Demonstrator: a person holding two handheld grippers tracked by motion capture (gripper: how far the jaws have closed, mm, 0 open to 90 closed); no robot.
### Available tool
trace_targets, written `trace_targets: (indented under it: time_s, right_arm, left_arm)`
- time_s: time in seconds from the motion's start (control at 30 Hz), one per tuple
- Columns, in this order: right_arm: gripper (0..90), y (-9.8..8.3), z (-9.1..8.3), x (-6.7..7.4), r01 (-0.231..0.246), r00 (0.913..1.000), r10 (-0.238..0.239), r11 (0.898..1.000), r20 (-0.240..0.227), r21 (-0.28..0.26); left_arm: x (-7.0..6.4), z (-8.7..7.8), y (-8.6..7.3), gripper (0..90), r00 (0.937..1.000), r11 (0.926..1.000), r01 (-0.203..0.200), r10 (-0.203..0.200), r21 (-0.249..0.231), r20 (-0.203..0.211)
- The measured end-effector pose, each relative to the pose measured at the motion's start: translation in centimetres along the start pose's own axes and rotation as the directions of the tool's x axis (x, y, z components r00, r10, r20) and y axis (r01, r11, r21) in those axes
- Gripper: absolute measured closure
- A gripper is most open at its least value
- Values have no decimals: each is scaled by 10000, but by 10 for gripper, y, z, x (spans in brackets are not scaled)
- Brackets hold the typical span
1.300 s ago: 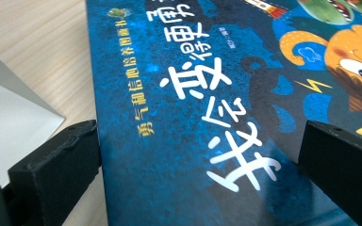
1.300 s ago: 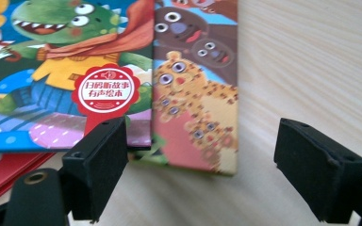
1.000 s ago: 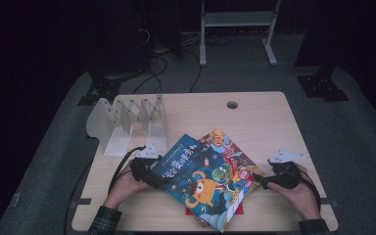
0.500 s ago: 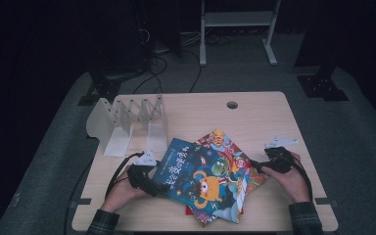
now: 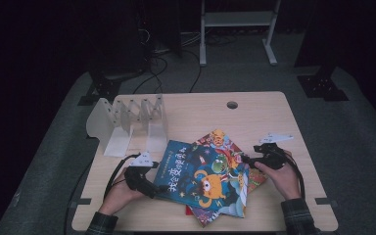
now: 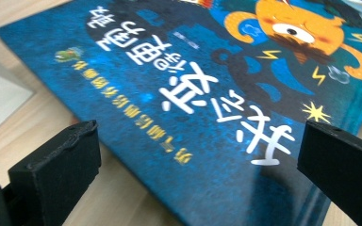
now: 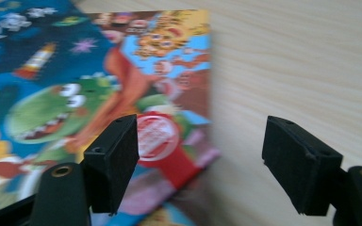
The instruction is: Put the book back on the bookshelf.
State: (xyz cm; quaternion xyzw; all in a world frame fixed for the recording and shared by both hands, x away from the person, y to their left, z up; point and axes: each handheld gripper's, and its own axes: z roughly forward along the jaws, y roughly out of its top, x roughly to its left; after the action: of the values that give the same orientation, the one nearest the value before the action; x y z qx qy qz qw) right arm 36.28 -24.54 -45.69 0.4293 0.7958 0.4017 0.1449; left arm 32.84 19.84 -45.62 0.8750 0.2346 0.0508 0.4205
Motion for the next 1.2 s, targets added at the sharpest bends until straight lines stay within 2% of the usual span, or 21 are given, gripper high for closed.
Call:
trace_targets:
  time_s: [0.03,0.07,0.13,0.2,0.33,0.6,0.9,1.03,1.2]
  right_arm:
    - [270,0,0,0,0,10000,0,10000,0,0]
    - [278,-2,3,6,-19,9995,21,10000,-324,65]
    - [283,-4,7,11,113,9989,-104,9997,-446,205]
    - [273,-6,10,13,181,9993,-168,9991,-343,377]
    - [279,-9,9,12,3,9992,7,9997,-391,252]
    - [280,-6,14,13,35,9982,-23,9998,-599,204]
    - [286,4,28,30,421,9943,-397,9989,-987,220]
    - [286,6,33,39,663,9903,-633,9976,-1235,205]
    - [389,2,21,40,955,9907,-945,9954,-982,59]
  left_arm:
    - [0,0,0,0,10000,10000,0,0,0,0]
    - [2,-3,-1,0,9999,9999,75,-76,-99,-140]
    - [5,-6,-2,0,9995,9997,149,-153,-169,-260]
    - [7,-9,-3,0,9991,9995,250,-257,-208,-345]
    - [11,-11,-6,0,9981,9990,386,-396,-222,-478]
    - [15,-16,-10,0,9968,9984,501,-516,-268,-610]
    - [13,-23,-21,0,9953,9979,645,-651,-108,-713]
    - [12,-27,-31,0,9935,9963,842,-851,-156,-753]
    - [10,-29,-39,0,9904,9930,1156,-1172,-253,-728]
